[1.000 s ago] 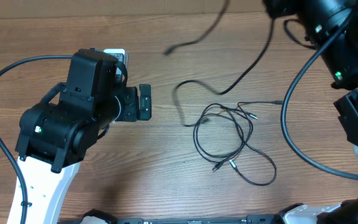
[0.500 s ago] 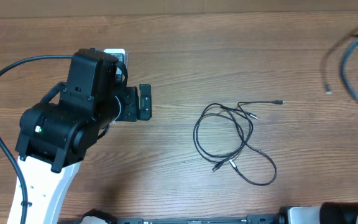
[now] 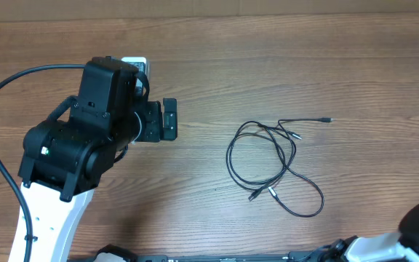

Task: Untangle cables
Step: 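Bring the right gripper back down toward the cable pile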

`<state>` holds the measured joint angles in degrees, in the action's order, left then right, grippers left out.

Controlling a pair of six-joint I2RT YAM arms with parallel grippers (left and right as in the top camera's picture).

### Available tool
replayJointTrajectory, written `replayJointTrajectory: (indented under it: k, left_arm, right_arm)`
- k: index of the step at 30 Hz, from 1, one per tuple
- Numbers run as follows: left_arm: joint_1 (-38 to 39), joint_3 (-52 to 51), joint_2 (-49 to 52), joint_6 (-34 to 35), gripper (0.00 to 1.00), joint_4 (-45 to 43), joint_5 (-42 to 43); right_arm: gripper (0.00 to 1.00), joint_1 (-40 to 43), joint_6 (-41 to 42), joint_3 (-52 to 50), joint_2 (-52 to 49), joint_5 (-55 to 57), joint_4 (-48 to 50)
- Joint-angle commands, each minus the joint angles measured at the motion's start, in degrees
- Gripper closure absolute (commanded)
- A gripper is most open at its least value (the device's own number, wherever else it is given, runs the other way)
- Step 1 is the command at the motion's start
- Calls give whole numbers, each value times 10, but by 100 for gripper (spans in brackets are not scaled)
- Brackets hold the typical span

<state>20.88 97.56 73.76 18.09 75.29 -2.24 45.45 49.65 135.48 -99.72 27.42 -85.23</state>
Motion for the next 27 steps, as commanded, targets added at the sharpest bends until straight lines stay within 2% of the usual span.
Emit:
replayJointTrajectory:
  k: [1, 8, 14, 16, 17, 18, 19, 20, 22, 23, 27]
  left_arm:
    - [-3, 12, 1, 2, 0, -1, -5]
    - [-3, 12, 1, 2, 0, -1, -5]
    - [-3, 12, 1, 2, 0, -1, -5]
    - [-3, 12, 1, 2, 0, -1, -5]
    - [-3, 12, 1, 2, 0, -1, -5]
    - [-3, 12, 1, 2, 0, -1, -5]
    - [-3, 12, 1, 2, 0, -1, -5]
    - [-3, 12, 1, 2, 0, -1, -5]
    - [-3, 12, 1, 2, 0, -1, -5]
    - [-3, 12, 1, 2, 0, -1, -5]
    - [-3, 12, 1, 2, 0, -1, -5]
  right_arm:
    - [96, 58, 35, 6, -41, -133, -16]
    - [96, 124, 35, 6, -104, -162, -42]
    - [96, 138, 35, -12, -125, -224, -46]
    - [84, 138, 35, -26, -125, -245, -42]
    - [60, 138, 35, -35, -125, -253, -40]
    - [48, 138, 35, -39, -125, -255, -40]
    - [27, 137, 35, -43, -125, -255, -40]
    - [14, 137, 34, -49, -125, -256, -40]
    - [2, 137, 24, -57, -125, -260, -40]
    - [0, 137, 19, -61, -125, -264, -41]
    - [0, 131, -64, -73, -126, -329, -36]
